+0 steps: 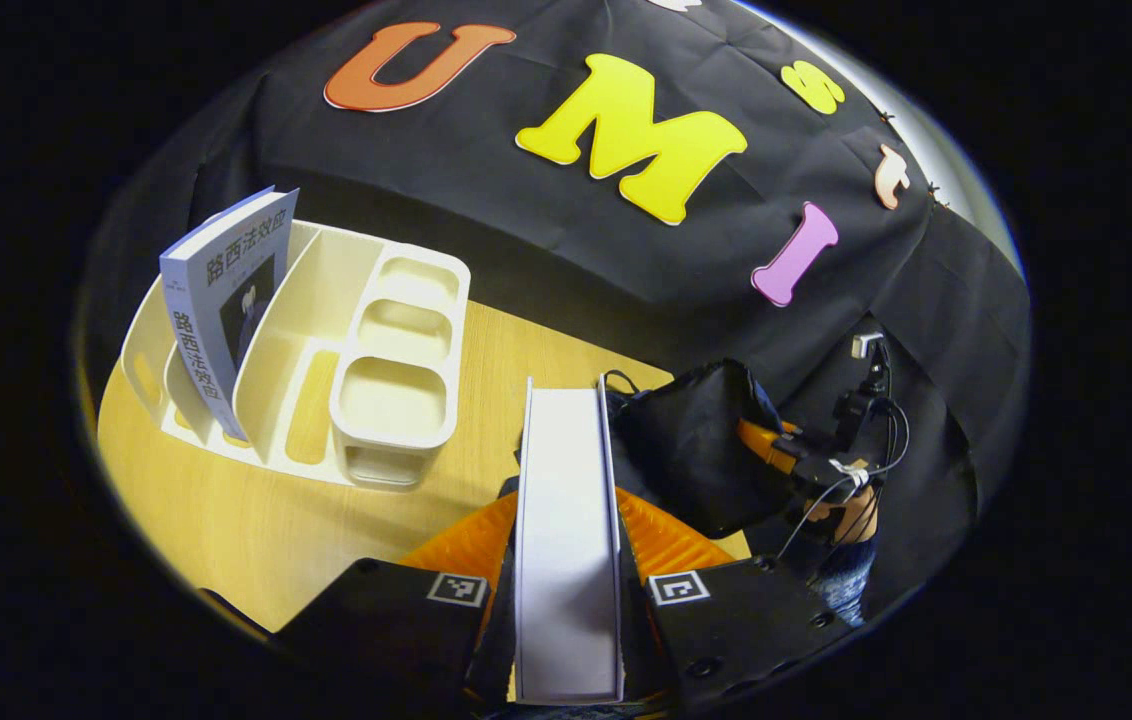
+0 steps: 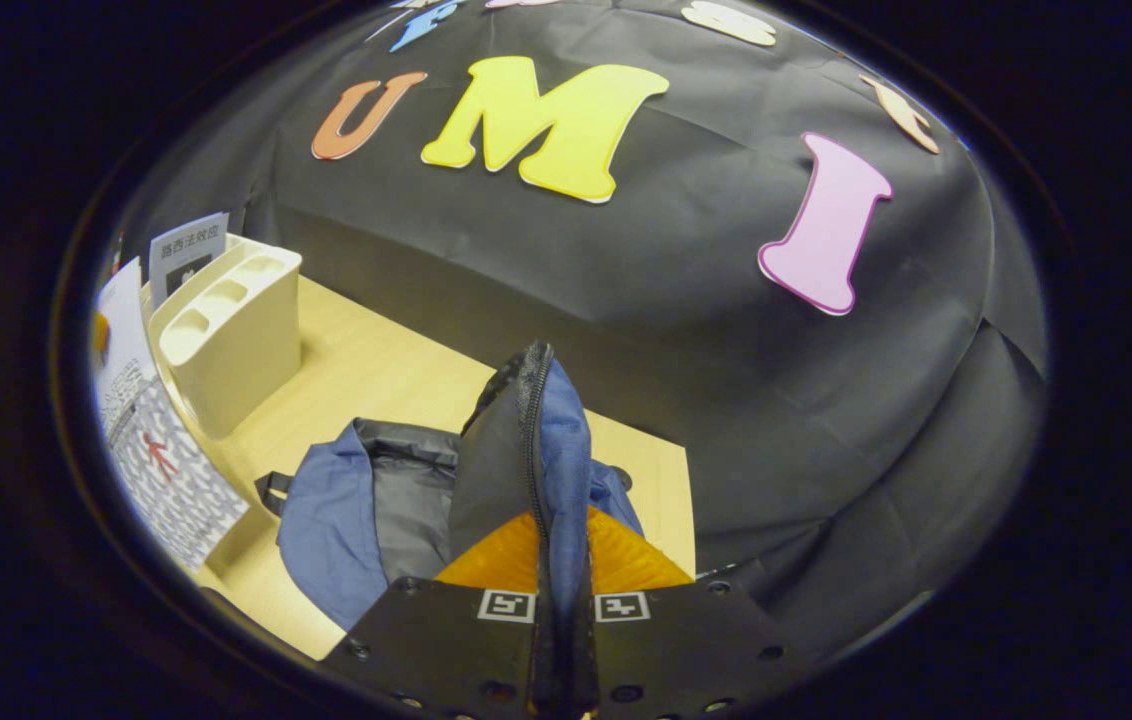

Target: Open the schoolbag, grab two books from the bookshelf and put them into the schoolbag.

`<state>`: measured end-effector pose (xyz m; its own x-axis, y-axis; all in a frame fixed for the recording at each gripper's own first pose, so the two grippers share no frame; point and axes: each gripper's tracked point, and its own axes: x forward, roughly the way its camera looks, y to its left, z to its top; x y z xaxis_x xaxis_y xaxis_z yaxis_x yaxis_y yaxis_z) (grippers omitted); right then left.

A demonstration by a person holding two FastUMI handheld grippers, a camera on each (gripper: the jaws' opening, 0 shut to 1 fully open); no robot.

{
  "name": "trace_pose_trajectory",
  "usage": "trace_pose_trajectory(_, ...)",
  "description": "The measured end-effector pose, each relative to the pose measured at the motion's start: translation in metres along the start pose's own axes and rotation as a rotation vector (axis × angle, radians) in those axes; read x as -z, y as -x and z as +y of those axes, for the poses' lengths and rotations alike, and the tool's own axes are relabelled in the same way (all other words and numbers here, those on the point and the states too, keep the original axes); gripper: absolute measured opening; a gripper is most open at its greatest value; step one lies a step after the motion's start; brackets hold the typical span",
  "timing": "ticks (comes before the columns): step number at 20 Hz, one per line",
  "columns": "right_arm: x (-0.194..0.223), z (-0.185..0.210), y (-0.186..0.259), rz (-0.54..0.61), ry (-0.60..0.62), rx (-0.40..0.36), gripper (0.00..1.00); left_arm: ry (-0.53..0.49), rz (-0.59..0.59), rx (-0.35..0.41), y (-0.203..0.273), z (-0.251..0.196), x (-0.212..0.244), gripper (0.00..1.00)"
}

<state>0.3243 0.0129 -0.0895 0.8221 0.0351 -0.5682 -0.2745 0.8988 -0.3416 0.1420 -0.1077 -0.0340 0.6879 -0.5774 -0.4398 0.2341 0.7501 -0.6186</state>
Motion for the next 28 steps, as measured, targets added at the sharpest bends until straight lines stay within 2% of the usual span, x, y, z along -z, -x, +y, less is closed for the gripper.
trace_pose_trajectory(5,-0.006,-0.007,0.000,-0.006,-0.031,-0.019,0.07,0.166,-0.048,0.059,-0.056,-0.015,-0.008,0.43)
trace_pose_trajectory(13,-0.012,-0.019,0.001,-0.019,-0.060,0.008,0.07,0.398,-0.021,0.148,-0.149,-0.039,-0.001,0.45)
trace_pose_trajectory(19,-0.017,-0.018,0.005,-0.037,-0.078,0.009,0.07,0.553,-0.029,0.137,-0.211,-0.040,0.024,0.45)
trace_pose_trajectory(22,-0.019,-0.014,0.008,-0.045,-0.074,0.007,0.07,0.591,-0.058,0.142,-0.224,-0.033,0.035,0.45)
trace_pose_trajectory(24,-0.019,-0.010,0.009,-0.052,-0.068,0.011,0.07,0.533,-0.054,0.114,-0.232,-0.033,0.052,0.44)
trace_pose_trajectory(28,-0.030,-0.002,0.017,-0.089,-0.072,0.009,0.07,0.450,-0.095,0.115,-0.243,-0.041,0.072,0.45)
